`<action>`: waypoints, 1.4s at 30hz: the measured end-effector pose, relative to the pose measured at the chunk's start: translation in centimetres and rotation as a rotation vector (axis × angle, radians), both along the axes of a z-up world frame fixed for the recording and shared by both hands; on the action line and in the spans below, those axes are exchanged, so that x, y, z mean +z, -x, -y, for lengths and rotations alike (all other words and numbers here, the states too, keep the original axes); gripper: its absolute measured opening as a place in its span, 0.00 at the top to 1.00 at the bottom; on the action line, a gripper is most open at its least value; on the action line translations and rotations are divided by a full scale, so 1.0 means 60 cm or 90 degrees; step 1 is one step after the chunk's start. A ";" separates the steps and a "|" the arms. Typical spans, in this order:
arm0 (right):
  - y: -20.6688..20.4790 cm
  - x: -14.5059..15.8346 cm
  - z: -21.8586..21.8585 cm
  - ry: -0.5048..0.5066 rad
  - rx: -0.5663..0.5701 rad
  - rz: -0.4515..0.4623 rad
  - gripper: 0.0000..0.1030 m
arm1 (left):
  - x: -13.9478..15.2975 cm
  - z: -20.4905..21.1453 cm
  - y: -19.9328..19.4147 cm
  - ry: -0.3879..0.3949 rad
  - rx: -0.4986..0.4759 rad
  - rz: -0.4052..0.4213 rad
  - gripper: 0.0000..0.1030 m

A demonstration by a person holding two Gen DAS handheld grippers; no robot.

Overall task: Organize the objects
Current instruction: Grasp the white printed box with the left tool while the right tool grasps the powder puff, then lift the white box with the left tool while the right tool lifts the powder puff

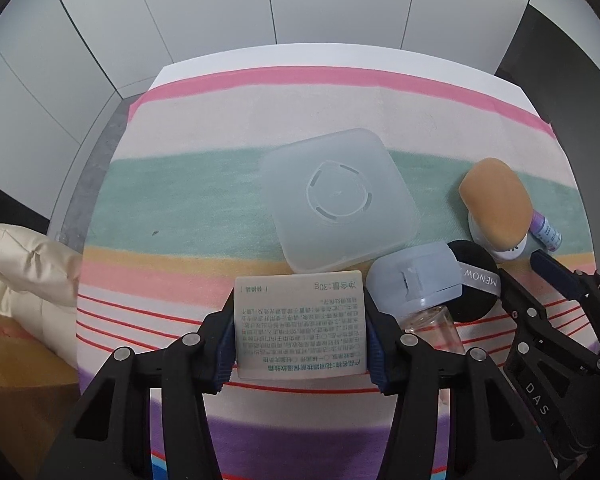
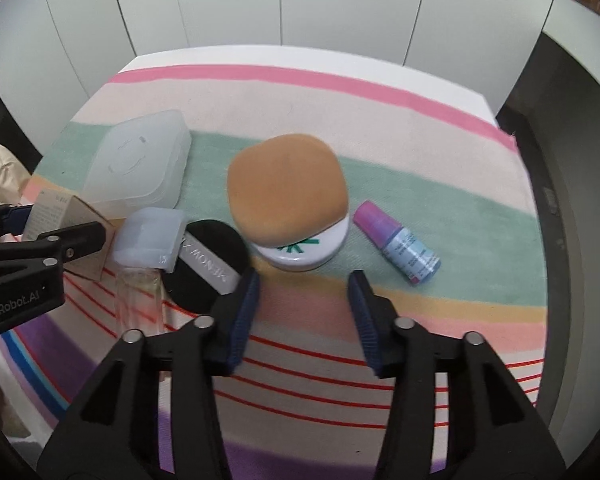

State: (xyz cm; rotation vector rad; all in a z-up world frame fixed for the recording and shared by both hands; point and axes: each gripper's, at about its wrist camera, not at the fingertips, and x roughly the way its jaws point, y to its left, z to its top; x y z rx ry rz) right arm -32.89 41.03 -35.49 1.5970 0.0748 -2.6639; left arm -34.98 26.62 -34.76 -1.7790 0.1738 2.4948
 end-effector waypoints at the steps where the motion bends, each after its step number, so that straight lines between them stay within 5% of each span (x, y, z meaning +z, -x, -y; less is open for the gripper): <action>1: 0.000 0.002 -0.001 0.004 0.000 -0.002 0.51 | 0.000 0.001 0.000 -0.001 0.000 0.000 0.47; 6: 0.010 0.016 -0.012 0.038 -0.017 -0.024 0.30 | -0.007 0.003 0.002 -0.003 0.001 0.007 0.48; 20: 0.077 0.032 0.023 -0.016 -0.013 -0.054 0.29 | -0.022 0.021 0.004 -0.020 0.018 0.022 0.48; 21: 0.081 0.031 0.025 -0.021 -0.013 -0.054 0.29 | -0.022 0.023 0.004 -0.021 0.018 0.022 0.48; 22: 0.085 0.028 0.026 -0.025 -0.011 -0.053 0.40 | -0.022 0.023 0.004 -0.021 0.018 0.022 0.48; 27: 0.082 0.026 0.032 -0.034 -0.012 -0.057 0.47 | -0.024 0.028 0.003 -0.027 0.023 0.022 0.48; 42: 0.054 0.065 0.024 0.026 -0.022 -0.060 0.55 | 0.002 0.029 0.009 -0.033 0.031 0.012 0.48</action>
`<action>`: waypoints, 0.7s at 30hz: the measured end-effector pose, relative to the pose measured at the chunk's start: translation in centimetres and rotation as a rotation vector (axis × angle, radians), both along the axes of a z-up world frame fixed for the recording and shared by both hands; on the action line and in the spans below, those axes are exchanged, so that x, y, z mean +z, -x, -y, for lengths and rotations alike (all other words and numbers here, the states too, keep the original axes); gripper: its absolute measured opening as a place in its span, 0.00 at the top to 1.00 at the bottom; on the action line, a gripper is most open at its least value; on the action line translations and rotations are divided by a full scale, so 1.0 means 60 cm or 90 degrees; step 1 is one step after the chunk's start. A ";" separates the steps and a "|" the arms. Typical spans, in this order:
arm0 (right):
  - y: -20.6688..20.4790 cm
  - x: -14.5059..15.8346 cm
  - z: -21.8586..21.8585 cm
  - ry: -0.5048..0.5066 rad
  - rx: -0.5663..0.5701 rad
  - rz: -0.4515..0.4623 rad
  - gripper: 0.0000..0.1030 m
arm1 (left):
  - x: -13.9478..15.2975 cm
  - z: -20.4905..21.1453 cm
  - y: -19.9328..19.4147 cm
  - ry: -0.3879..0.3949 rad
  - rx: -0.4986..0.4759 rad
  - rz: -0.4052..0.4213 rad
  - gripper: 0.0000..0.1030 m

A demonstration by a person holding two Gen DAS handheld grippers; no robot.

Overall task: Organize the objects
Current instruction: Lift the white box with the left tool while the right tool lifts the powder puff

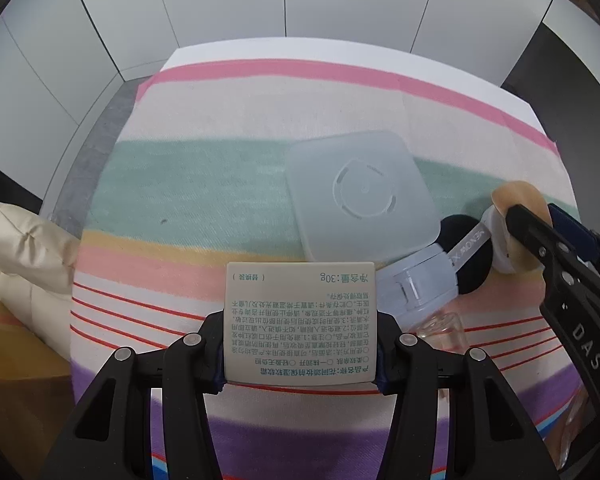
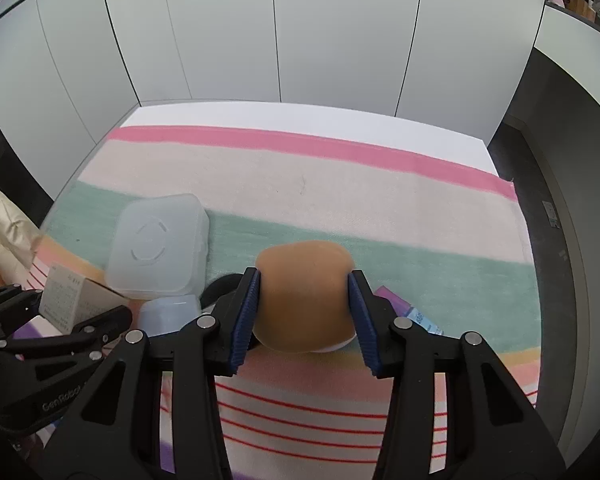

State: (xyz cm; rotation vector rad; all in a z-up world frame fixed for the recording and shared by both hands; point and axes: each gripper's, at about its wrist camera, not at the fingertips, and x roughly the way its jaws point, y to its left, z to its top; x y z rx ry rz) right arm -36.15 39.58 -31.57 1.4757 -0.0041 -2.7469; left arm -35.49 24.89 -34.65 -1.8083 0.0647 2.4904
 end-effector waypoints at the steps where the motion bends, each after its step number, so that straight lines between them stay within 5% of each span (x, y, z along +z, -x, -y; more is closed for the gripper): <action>1: -0.002 0.004 -0.001 0.002 -0.001 -0.001 0.55 | 0.005 -0.002 0.001 0.003 -0.003 -0.001 0.48; 10: -0.020 0.072 -0.020 0.006 -0.019 -0.015 0.55 | 0.090 -0.007 0.000 0.025 -0.027 -0.043 0.48; 21: -0.069 0.218 -0.022 0.007 -0.025 -0.051 0.55 | 0.268 0.010 -0.040 0.019 -0.018 -0.119 0.48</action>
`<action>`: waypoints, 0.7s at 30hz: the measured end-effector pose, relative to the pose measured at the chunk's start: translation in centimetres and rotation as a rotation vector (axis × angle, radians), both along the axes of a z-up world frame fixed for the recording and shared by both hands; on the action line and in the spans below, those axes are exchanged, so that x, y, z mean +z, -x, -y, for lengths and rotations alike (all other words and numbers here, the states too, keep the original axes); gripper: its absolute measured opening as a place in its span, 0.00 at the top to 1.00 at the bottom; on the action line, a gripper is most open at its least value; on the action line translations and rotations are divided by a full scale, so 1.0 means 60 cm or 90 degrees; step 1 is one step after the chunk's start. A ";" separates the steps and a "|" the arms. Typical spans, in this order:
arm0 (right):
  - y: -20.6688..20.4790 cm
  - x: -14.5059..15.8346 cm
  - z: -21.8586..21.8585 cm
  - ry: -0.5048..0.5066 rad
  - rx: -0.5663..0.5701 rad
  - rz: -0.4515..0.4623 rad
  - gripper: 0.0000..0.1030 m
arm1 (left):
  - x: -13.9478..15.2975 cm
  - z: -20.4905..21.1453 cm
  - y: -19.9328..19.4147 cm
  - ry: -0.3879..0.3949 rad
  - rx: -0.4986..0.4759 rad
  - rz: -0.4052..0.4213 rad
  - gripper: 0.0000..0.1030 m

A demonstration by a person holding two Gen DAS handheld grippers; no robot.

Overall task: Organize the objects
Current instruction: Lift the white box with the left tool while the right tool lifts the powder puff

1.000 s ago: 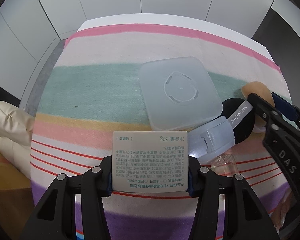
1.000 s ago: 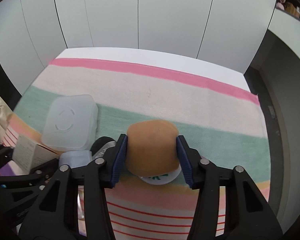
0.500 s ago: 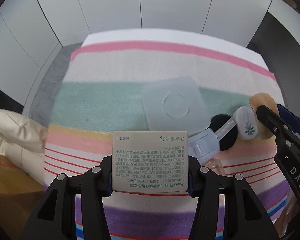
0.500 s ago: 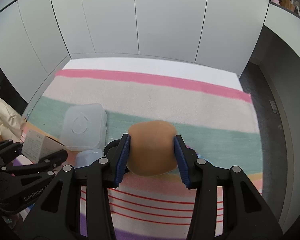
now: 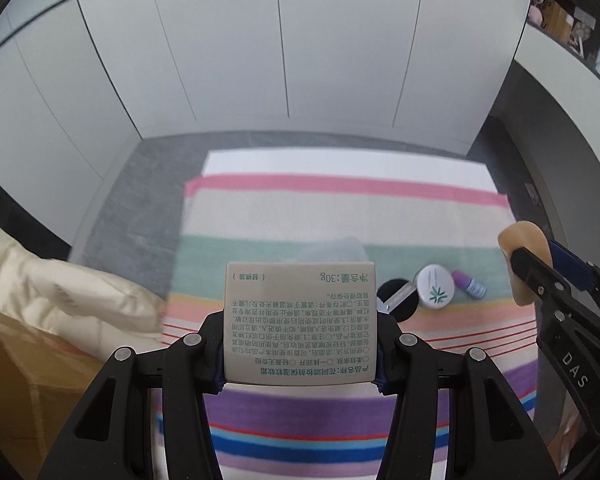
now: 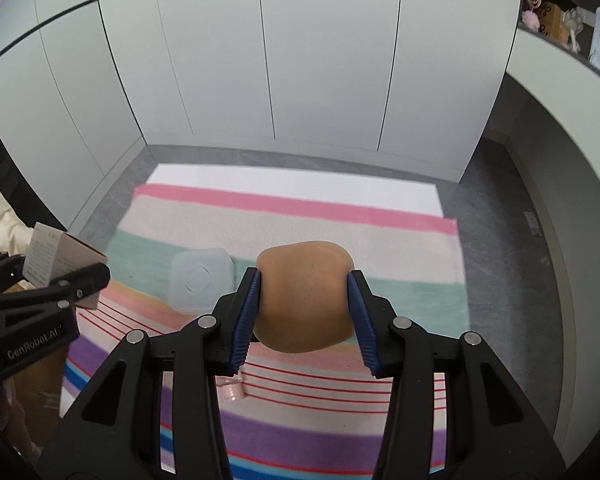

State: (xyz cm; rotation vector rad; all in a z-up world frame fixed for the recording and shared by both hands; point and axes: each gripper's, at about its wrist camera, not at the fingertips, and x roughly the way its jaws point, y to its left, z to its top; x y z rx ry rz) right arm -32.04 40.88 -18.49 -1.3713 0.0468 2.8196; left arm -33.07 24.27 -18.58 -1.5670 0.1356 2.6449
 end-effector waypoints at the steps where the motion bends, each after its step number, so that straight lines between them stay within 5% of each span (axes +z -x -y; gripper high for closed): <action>1: -0.007 0.016 0.000 0.002 0.000 -0.006 0.55 | 0.020 0.001 -0.007 -0.001 -0.001 -0.010 0.48; 13: -0.083 0.175 0.008 -0.005 0.006 -0.053 0.55 | 0.169 0.010 -0.071 -0.005 -0.013 -0.072 0.48; 21: -0.111 0.199 0.009 -0.009 0.005 -0.042 0.55 | 0.196 0.005 -0.115 0.004 -0.021 -0.075 0.48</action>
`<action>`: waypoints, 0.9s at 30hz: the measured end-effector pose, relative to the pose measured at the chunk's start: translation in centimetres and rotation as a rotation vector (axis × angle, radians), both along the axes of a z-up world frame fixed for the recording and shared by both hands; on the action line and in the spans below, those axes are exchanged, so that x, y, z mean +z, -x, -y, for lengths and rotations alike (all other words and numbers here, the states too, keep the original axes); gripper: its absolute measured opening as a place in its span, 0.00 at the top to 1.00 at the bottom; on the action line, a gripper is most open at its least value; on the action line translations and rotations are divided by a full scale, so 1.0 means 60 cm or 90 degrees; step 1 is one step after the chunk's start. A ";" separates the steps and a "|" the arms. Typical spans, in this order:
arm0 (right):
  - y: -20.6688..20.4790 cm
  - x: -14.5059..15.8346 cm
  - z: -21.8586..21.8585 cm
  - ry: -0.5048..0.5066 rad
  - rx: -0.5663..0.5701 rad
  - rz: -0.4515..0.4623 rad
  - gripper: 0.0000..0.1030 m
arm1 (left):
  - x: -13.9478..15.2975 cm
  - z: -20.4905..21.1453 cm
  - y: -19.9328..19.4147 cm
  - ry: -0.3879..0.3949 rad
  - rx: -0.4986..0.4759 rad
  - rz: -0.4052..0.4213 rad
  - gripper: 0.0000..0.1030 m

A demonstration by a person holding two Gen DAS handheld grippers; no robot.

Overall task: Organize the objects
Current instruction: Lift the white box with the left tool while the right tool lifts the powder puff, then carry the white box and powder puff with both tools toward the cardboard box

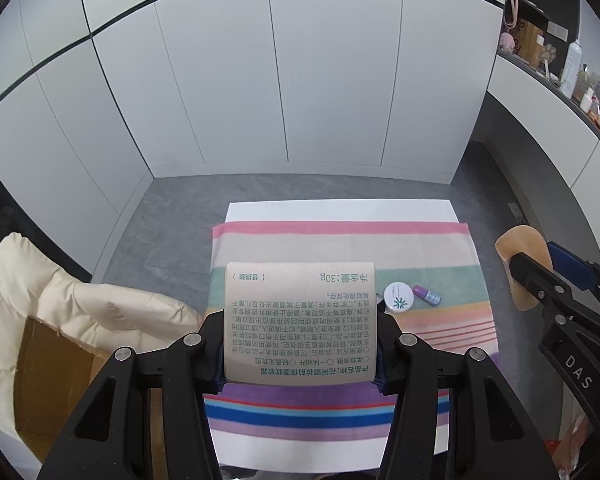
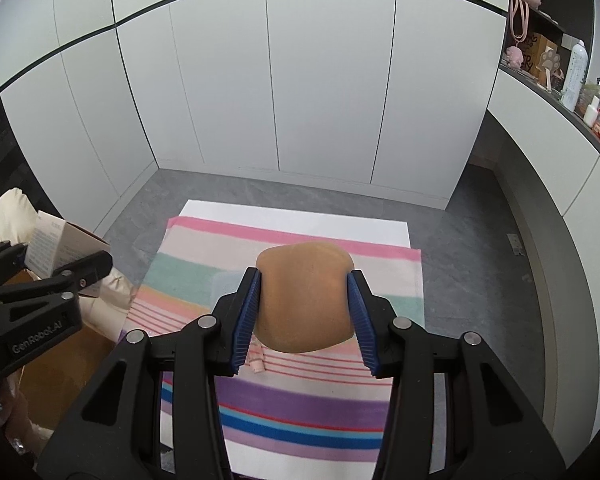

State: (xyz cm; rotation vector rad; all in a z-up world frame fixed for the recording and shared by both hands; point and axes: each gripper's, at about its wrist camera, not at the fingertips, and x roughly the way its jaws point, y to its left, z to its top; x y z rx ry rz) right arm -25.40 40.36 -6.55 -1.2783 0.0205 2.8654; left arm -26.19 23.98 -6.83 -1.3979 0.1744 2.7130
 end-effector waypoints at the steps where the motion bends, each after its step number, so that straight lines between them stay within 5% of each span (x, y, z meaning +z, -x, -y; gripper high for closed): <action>1: -0.006 0.000 -0.001 -0.001 -0.002 0.005 0.55 | 0.004 0.001 -0.008 0.005 0.001 0.000 0.48; 17: -0.164 -0.011 -0.019 0.007 -0.017 0.024 0.55 | 0.018 0.035 -0.179 0.018 -0.010 -0.039 0.48; 27: -0.315 -0.050 -0.008 0.020 -0.002 0.056 0.55 | -0.005 0.089 -0.290 -0.014 0.007 0.001 0.48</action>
